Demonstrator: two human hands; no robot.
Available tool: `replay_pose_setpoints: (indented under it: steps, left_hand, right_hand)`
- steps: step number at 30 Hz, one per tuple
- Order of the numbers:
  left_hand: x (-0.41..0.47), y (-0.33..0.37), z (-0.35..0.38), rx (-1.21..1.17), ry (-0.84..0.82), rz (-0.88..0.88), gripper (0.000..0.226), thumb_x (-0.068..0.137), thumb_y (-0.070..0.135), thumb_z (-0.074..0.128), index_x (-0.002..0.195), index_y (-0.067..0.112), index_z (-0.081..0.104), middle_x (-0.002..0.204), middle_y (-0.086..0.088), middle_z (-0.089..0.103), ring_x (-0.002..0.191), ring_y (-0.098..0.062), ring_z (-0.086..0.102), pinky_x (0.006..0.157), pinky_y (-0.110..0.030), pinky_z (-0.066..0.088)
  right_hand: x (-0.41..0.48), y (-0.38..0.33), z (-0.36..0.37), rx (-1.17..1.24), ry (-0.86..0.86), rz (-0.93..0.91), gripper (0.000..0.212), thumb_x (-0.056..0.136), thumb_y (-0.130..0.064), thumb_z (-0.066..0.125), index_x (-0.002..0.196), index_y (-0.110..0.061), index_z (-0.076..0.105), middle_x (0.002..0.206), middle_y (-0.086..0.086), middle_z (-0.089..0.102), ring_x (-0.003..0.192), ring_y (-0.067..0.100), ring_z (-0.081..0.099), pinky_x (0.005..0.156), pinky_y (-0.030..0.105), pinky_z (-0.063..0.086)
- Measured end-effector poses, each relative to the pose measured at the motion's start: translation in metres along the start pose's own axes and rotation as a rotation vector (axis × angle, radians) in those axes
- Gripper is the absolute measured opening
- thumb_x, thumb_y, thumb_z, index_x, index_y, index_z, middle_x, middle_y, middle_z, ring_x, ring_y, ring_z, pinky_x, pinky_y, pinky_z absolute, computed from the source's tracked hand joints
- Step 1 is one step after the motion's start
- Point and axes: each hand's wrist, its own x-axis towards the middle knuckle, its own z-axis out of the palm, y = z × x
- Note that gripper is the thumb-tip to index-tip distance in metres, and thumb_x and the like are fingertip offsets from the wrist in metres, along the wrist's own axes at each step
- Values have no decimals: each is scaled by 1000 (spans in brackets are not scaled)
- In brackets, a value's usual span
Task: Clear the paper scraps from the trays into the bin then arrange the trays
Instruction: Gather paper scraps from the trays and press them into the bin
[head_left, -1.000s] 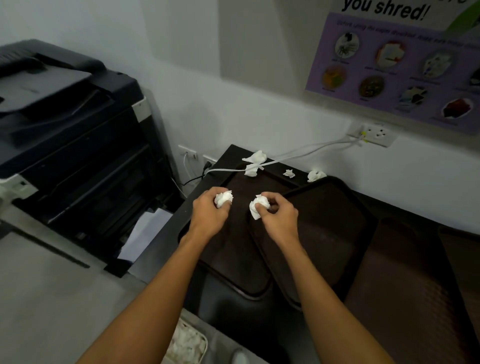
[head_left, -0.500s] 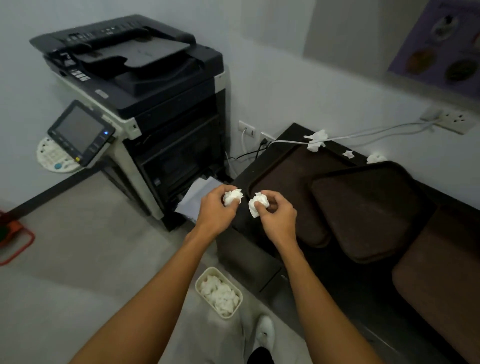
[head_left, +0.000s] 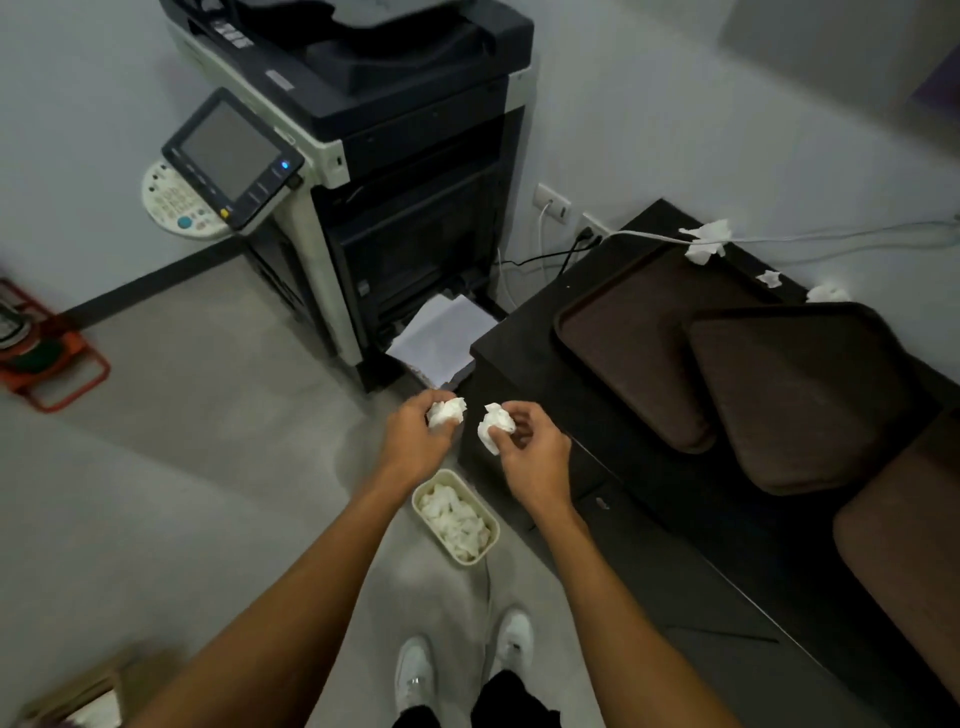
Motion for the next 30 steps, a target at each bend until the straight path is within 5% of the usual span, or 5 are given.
replay_pose_setpoints:
  steps: [6,8,13,23,30]
  left_hand:
    - [-6,-65,27,6,-12,-138,25,90,16,72,112,28,70,110,6,70,95,-4,65,83,-22,54]
    - [-7,-86,37,22,0,-164,25,87,11,73,108,24,72,106,5,69,92,2,65,77,-10,50]
    - [1,-147,72,70,17,-282,28,87,21,77,115,21,72,113,0,61,95,-8,59,80,-14,44]
    - [40,-306,139,85,26,-430,35,88,21,78,121,20,66,114,-5,62,96,-23,63,84,-32,54]
    - [63,-403,183,117,14,-447,32,88,21,77,118,20,69,116,-3,63,98,-21,63,83,-29,52]
  right_hand:
    - [4,73,29,-53,-88,57,32,89,-10,77,116,-25,70,105,-10,73,97,3,70,88,28,60]
    - [5,99,39,-61,-119,94,32,89,-11,76,116,-27,69,106,-9,73,98,6,71,88,30,61]
    - [18,157,62,-66,-148,210,36,91,-10,77,122,-23,63,111,-4,70,98,6,67,71,5,50]
    - [67,334,136,-304,-273,271,31,94,-13,74,123,-18,64,129,-1,53,111,14,60,68,-4,43]
    - [94,460,198,-494,-327,208,30,91,-17,76,119,-23,67,123,0,60,115,21,59,94,37,58]
